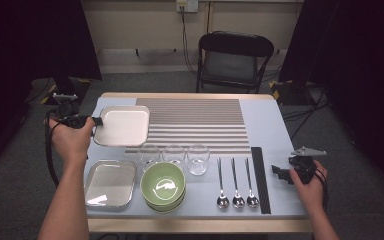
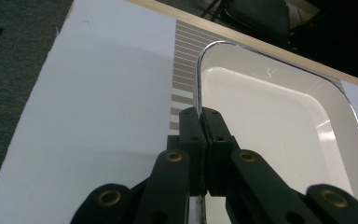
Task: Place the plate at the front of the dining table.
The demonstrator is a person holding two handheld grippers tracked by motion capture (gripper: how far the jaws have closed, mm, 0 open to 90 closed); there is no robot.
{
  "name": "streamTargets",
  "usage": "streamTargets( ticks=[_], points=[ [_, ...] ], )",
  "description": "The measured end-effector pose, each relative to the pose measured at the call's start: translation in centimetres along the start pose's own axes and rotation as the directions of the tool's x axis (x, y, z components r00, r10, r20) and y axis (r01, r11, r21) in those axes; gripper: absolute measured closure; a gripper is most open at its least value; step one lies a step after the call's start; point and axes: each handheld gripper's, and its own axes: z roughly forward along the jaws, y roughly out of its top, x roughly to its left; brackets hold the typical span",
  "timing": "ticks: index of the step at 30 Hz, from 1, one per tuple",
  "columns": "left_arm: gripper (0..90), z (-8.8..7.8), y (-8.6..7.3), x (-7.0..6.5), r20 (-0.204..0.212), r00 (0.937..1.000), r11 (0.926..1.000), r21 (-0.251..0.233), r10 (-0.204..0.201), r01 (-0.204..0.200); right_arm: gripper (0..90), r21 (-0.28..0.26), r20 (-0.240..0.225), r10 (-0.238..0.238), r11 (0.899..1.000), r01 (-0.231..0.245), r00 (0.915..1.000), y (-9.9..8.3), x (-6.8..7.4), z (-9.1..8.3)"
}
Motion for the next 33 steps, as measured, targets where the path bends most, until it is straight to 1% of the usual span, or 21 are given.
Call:
streamTargets(
  ticks=[3,6,8,9,10,11,12,13,14,17,19,20,21,23,25,27,30,31,33],
  points=[
    [88.9,0.2,0.1,0.1,-0.004,0.9999,0.9999,-0.007,-0.015,0.015,18.3,-0.001,0.001,-0.003,1.000,0.003,1.0000,0.0,0.0,0.0],
    [89.0,0.3,0.1,0.3,-0.012,0.9998,0.9999,-0.006,-0.013,0.013,18.3,-0.001,0.000,-0.002,1.000,0.002,1.0000,0.0,0.0,0.0],
    [89.0,0.4,0.2,0.2,-0.010,0.9996,0.9995,-0.017,-0.025,0.025,18.3,-0.001,0.000,-0.002,1.000,0.002,1.0000,0.0,0.0,0.0],
    [88.9,0.4,0.2,0.2,-0.005,0.9997,0.9996,-0.014,-0.024,0.023,18.2,0.000,0.000,-0.001,1.000,0.001,1.0000,0.0,0.0,0.0],
    [88.9,0.3,0.3,0.3,-0.013,0.9998,0.9999,-0.007,-0.012,0.012,18.2,0.000,0.000,-0.001,1.000,0.001,1.0000,0.0,0.0,0.0],
    [88.9,0.5,0.3,0.2,-0.001,0.9995,0.9995,-0.011,-0.030,0.030,18.3,0.000,0.000,-0.002,1.000,0.002,1.0000,0.0,0.0,0.0],
    [88.9,0.5,0.4,0.2,-0.001,0.9994,0.9993,-0.012,-0.035,0.035,18.3,0.000,0.000,-0.002,1.000,0.002,1.0000,0.0,0.0,0.0],
    [89.0,0.5,0.4,0.2,0.003,0.9993,0.9992,-0.014,-0.036,0.036,18.3,0.000,0.000,0.000,1.000,0.000,1.0000,0.0,0.0,0.0],
    [89.0,0.5,0.5,0.2,-0.001,0.9995,0.9995,-0.006,-0.030,0.030,18.3,0.000,0.000,-0.002,1.000,0.002,1.0000,0.0,0.0,0.0],
    [88.9,0.7,0.6,0.1,-0.002,0.9993,0.9993,-0.002,-0.038,0.038,18.3,0.000,0.000,-0.001,1.000,0.001,1.0000,0.0,0.0,0.0],
    [88.9,0.7,0.7,0.0,-0.003,0.9986,0.9986,-0.002,-0.052,0.052,18.3,0.000,0.000,0.000,1.000,0.000,1.0000,0.0,0.0,0.0],
    [88.9,0.7,0.7,0.0,-0.003,0.9986,0.9986,-0.002,-0.052,0.052,18.3,0.000,0.000,0.000,1.000,0.000,1.0000,0.0,0.0,0.0],
    [89.0,0.7,0.9,0.0,-0.006,0.9991,0.9991,0.002,-0.041,0.041,18.3,0.000,0.000,-0.001,1.000,0.001,1.0000,0.0,0.0,0.0],
    [88.9,0.7,1.0,-0.2,-0.012,0.9991,0.9991,-0.001,-0.042,0.042,18.3,0.000,0.000,0.000,1.000,0.000,1.0000,0.0,0.0,0.0],
    [88.9,0.7,1.3,-0.3,-0.009,0.9992,0.9992,0.008,-0.040,0.040,18.3,0.000,0.000,0.000,1.000,0.000,1.0000,0.0,0.0,0.0],
    [88.9,0.7,1.5,-0.5,-0.014,0.9991,0.9992,0.002,-0.040,0.040,18.2,0.000,0.001,0.001,1.000,-0.001,1.0000,0.0,0.0,0.0],
    [88.9,0.6,1.8,-0.8,-0.006,0.9989,0.9989,0.004,-0.046,0.046,18.3,0.000,0.000,0.002,1.000,-0.002,1.0000,0.0,0.0,0.0],
    [88.9,0.6,2.0,-1.1,-0.013,0.9992,0.9993,0.002,-0.038,0.038,18.3,-0.001,0.000,0.000,1.000,0.000,1.0000,0.0,0.0,0.0],
    [88.9,0.6,2.1,-1.3,-0.007,0.9992,0.9993,0.006,-0.038,0.038,18.3,-0.001,0.000,0.000,1.000,0.000,1.0000,0.0,0.0,0.0]
  ],
)
